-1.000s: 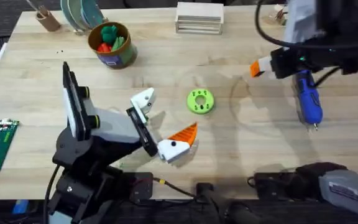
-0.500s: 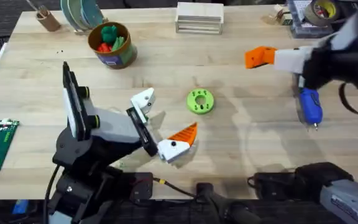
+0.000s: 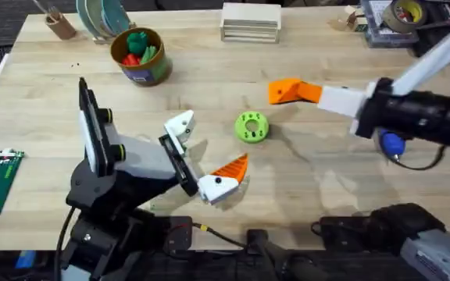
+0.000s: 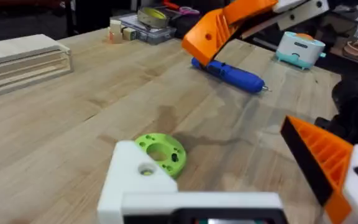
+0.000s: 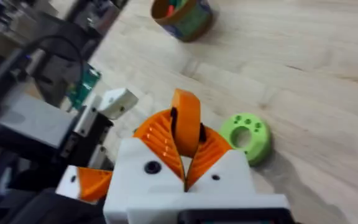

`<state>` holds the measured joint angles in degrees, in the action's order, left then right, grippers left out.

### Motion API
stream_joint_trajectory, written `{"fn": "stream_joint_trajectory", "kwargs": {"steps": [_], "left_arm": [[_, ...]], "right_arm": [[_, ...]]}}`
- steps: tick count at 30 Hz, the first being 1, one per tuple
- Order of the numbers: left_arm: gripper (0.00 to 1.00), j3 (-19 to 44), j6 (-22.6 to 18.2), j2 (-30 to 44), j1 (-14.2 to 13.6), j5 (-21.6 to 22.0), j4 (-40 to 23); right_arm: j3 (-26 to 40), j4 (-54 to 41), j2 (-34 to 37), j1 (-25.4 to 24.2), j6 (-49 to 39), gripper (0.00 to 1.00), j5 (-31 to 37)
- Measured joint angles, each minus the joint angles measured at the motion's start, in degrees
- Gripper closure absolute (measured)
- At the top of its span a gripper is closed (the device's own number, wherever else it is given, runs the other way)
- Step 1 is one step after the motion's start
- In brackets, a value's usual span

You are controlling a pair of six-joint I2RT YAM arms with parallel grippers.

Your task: Pick up the gripper from the table and insert it into the empty holder that is missing its gripper. Then pick up a screw, insert it into the mounting hole, and use the screwdriver to tighten it. Finally, clean up the table by picking up the vegetable and placing it into the bucket.

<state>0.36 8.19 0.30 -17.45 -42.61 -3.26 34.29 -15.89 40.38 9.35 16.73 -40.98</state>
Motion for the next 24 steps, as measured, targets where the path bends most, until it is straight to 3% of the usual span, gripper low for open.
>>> {"fn": "stream_joint_trajectory", "kwargs": {"steps": [9, 19, 24], "left_arm": [[0.008, 0.0, 0.0, 0.0, 0.0, 0.0, 0.0], [0.008, 0.0, 0.0, 0.0, 0.0, -0.02, 0.01], [0.007, 0.0, 0.0, 0.02, 0.0, 0.0, 0.0]], "right_arm": [[-2.74, 10.3, 6.22, 8.52, 14.27, 0.984, -2.62], [-2.96, 31.16, 20.7, 16.82, 25.85, 0.985, -11.92], [-2.96, 36.03, 26.97, 18.96, 29.92, 0.985, -15.75]]}}
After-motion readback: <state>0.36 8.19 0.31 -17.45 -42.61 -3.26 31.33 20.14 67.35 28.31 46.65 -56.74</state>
